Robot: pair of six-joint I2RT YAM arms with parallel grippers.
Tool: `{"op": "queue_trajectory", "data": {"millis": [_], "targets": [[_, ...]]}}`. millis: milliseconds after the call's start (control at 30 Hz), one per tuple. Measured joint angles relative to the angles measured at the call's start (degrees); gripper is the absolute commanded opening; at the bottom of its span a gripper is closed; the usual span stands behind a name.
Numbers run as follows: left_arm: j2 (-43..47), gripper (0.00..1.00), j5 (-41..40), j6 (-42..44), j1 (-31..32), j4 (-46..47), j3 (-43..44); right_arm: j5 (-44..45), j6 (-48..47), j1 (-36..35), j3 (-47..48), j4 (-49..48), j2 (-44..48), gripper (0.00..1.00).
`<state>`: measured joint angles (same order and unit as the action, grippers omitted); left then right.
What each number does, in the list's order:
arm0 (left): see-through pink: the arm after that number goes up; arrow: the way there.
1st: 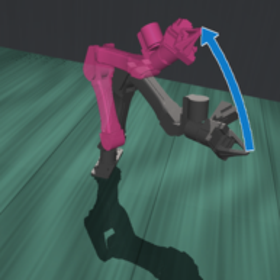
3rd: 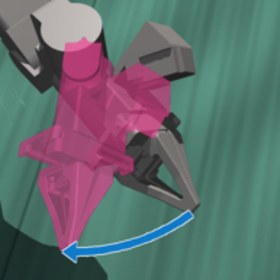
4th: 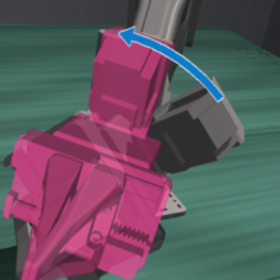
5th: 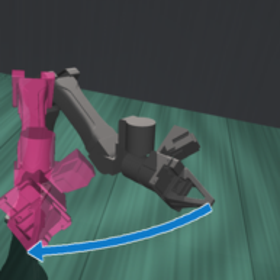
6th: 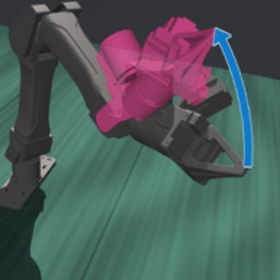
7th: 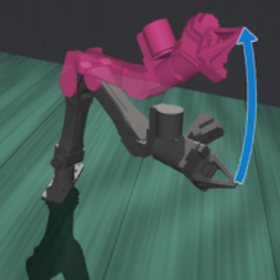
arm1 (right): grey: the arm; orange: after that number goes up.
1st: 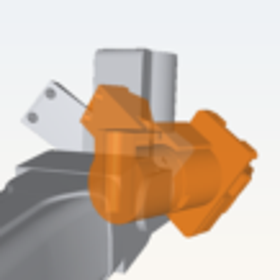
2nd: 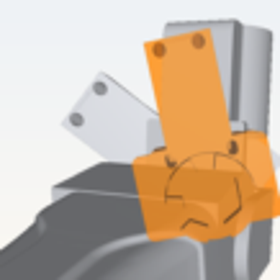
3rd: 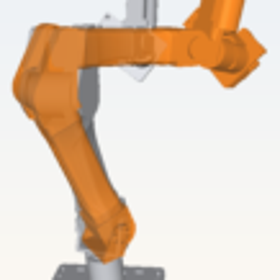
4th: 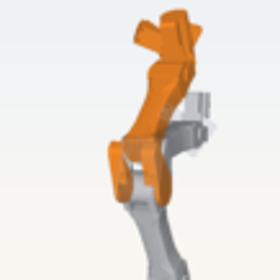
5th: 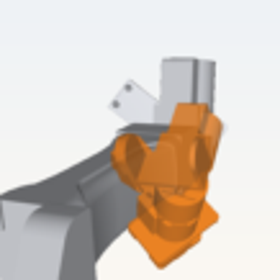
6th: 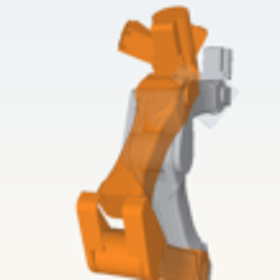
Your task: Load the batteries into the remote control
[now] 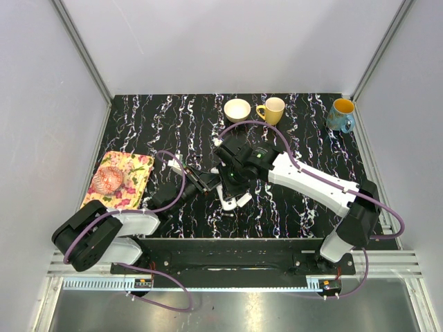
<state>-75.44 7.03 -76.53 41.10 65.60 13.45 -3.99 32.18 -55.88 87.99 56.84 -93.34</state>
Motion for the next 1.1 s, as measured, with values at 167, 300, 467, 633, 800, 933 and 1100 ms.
{"op": "queue_trajectory", "data": {"millis": [167,300,467,633,800,933,1100], "targets": [[0.0,0.00,0.0,0.0,0.2,0.0,0.0,-0.1,0.4,0.0,-0.2,-0.1,0.0,0.23],[0.0,0.00,-0.1,0.0,0.2,0.0,0.0,-0.2,0.5,0.0,-0.2,-0.1,0.0,0.26],[0.0,0.00,-0.1,0.0,0.3,0.0,0.0,-0.1,0.7,0.0,-0.2,-0.1,-0.1,0.27],[0.0,0.00,-0.1,-0.1,0.3,0.0,0.0,-0.2,0.7,0.0,-0.2,-0.2,-0.1,0.29],[-0.2,0.00,-0.1,-0.3,0.5,0.0,0.0,0.1,1.3,0.0,-0.2,-0.9,-0.1,0.32],[-0.2,0.00,-0.1,-0.2,0.5,0.0,0.0,0.4,1.7,0.0,0.0,-1.0,-0.3,0.33],[-0.2,0.00,-0.4,0.0,0.5,-0.2,0.0,0.7,1.9,0.0,0.5,-0.9,-0.7,0.35]]}}
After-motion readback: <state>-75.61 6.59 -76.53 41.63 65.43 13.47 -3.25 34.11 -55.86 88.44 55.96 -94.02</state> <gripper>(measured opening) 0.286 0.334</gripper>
